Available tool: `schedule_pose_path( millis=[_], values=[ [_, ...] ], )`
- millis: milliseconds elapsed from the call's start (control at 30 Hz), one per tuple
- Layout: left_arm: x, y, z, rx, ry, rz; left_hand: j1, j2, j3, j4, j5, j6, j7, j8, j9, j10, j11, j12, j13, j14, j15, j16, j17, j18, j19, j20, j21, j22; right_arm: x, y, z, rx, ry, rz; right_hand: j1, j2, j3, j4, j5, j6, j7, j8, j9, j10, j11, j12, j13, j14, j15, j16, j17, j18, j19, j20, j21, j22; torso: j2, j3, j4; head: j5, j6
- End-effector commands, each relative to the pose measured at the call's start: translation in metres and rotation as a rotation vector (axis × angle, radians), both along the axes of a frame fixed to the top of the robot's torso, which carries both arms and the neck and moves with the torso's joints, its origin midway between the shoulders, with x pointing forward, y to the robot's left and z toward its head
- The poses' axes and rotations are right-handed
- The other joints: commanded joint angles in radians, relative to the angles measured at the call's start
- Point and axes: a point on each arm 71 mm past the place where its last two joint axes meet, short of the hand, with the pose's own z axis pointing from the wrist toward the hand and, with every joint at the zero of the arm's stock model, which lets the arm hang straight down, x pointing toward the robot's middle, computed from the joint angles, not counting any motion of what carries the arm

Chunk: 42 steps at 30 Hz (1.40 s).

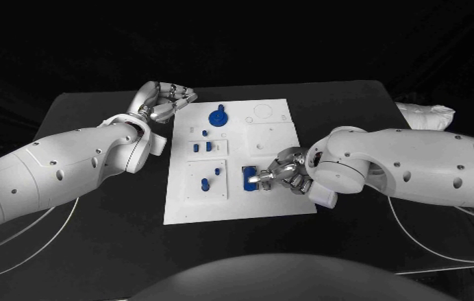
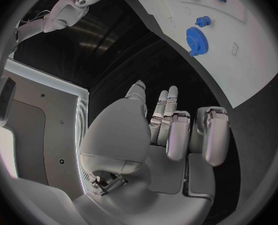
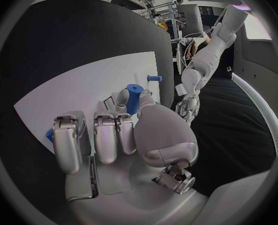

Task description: Assemble the parts on the task board

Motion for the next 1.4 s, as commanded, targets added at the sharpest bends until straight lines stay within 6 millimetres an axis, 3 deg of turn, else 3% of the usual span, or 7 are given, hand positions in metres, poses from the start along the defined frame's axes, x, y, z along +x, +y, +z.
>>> schedule_pose_path(
  millis=[33, 900, 1067, 1400],
  values=[
    [-0.0003, -0.003, 0.0, -0.003, 0.003, -0.02, -0.001, 0.013, -0.008, 0.001, 0.005, 0.006, -0.001, -0.003, -0.002, 0.0, -0.007, -0.002, -0.001, 0.082, -0.006, -0.003, 0.206, 0.001, 0.078, -0.005, -0.003, 0.252, 0.0009, -0.0001, 0.0007, 0.017, -0.021, -0.022, -0.003, 0.006, 0.0, 0.005, 0.001, -0.007, 0.002, 0.0, 0.001, 0.105, -0.006, 0.003, 0.263, 0.104, -0.008, 0.004, 0.263, -0.007, 0.105, -0.009, 0.004, 0.263, 0.0, -0.0001, -0.0003, 0.0, 0.0],
    [-0.0006, -0.0049, -0.0002, -0.003, 0.007, -0.028, -0.001, 0.013, -0.008, 0.001, 0.005, 0.006, -0.001, -0.003, -0.002, 0.0, -0.007, -0.002, -0.001, 0.082, -0.006, -0.003, 0.206, 0.001, 0.078, -0.005, -0.003, 0.252, -0.0083, 0.0042, 0.0046, 0.017, -0.045, 0.029, -0.012, 0.003, -0.019, 0.01, -0.003, 0.012, -0.004, 0.013, 0.032, 0.105, -0.011, 0.003, 0.263, 0.104, -0.011, 0.004, 0.263, -0.007, 0.105, -0.011, 0.004, 0.263, 0.0, -0.0004, 0.0002, -0.003, 0.0],
    [-0.0006, -0.0052, -0.0002, -0.003, 0.006, -0.029, -0.001, 0.013, -0.008, 0.001, 0.005, 0.006, -0.001, -0.003, -0.002, 0.0, -0.007, -0.002, -0.001, 0.082, -0.006, -0.003, 0.206, 0.001, 0.078, -0.005, -0.003, 0.252, -0.0067, 0.0026, 0.0031, -0.001, -0.042, 0.029, -0.001, 0.019, -0.014, 0.006, -0.003, 0.038, -0.008, 0.043, 0.062, 0.105, -0.015, 0.003, 0.263, 0.104, -0.014, 0.004, 0.263, -0.007, 0.105, -0.014, 0.004, 0.263, 0.0, -0.0006, 0.0007, -0.004, 0.0],
    [-0.0004, -0.0053, -0.0002, -0.003, 0.006, -0.029, -0.001, 0.013, -0.008, 0.001, 0.005, 0.006, -0.001, -0.003, -0.002, 0.0, -0.007, -0.002, -0.001, 0.082, -0.006, -0.003, 0.206, 0.001, 0.078, -0.005, -0.003, 0.252, -0.0049, 0.0032, 0.0008, -0.02, -0.028, 0.044, 0.015, 0.025, -0.011, -0.003, -0.003, 0.042, -0.012, 0.049, 0.078, 0.105, -0.018, 0.003, 0.263, 0.104, -0.017, 0.004, 0.263, -0.007, 0.105, -0.016, 0.004, 0.263, 0.0, 0.0, 0.0007, -0.003, 0.0]
  ],
)
